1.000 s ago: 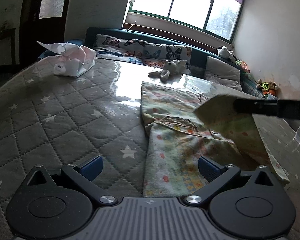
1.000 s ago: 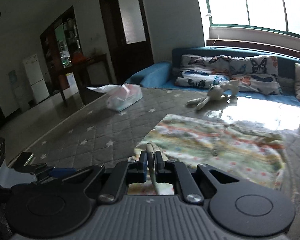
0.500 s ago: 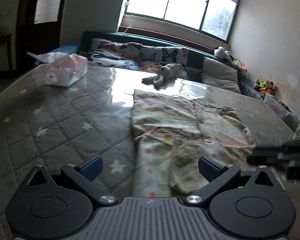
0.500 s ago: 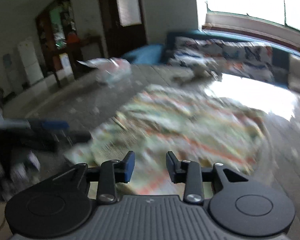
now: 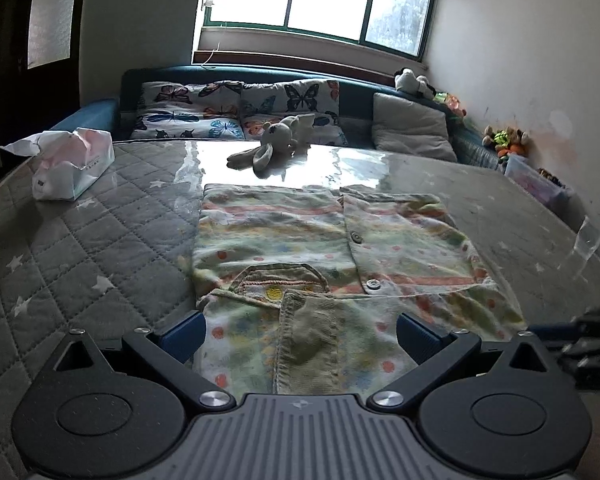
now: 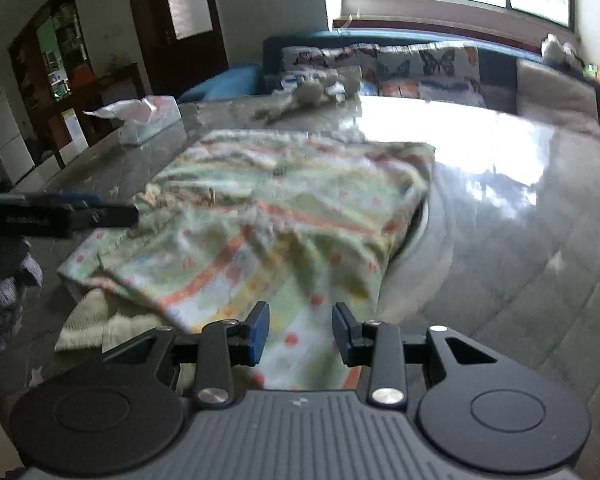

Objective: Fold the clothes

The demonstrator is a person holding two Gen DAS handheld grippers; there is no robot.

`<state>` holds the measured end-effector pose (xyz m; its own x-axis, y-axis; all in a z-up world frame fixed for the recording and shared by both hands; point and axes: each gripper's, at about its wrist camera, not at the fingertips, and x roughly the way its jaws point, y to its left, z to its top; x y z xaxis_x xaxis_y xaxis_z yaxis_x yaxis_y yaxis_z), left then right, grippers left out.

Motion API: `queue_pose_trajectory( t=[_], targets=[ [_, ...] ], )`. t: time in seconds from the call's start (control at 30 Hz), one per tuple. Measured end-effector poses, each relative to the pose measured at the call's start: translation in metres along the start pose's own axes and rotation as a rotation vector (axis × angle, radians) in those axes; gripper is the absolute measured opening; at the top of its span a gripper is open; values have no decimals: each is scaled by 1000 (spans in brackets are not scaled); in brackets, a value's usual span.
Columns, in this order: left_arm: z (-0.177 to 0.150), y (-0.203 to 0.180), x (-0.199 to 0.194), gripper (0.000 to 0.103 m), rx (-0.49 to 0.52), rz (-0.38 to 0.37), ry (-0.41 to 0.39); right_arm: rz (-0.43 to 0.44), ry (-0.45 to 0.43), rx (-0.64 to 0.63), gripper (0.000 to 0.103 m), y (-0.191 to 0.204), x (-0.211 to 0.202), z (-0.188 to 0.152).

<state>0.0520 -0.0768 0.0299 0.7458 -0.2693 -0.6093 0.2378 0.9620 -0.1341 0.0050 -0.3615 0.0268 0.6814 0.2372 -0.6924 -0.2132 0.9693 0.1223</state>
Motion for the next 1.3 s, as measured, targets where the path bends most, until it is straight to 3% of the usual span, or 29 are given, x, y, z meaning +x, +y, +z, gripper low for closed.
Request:
queue_pose_trajectory(
  t=[0.2, 0.33, 0.5, 0.67, 0.87, 1.3],
  targets=[
    [7, 1, 18, 103, 5, 68, 17, 7, -41, -19, 35, -2, 23, 28],
    [10, 4, 24, 103, 20, 115, 24, -50, 3, -16, 35, -10, 46, 29],
    [9, 10, 28, 103, 38, 150, 41, -96, 0, 34, 34, -25, 41, 21],
    [11, 10, 37, 103, 47, 170, 51, -59, -51, 4, 34, -18, 33, 28],
    [7, 12, 54, 103, 67, 202, 86, -50, -5, 14, 34, -20, 50, 23],
    [0, 12, 41, 103, 127, 243, 59, -57, -6, -80, 42, 0, 28, 6]
  ],
)
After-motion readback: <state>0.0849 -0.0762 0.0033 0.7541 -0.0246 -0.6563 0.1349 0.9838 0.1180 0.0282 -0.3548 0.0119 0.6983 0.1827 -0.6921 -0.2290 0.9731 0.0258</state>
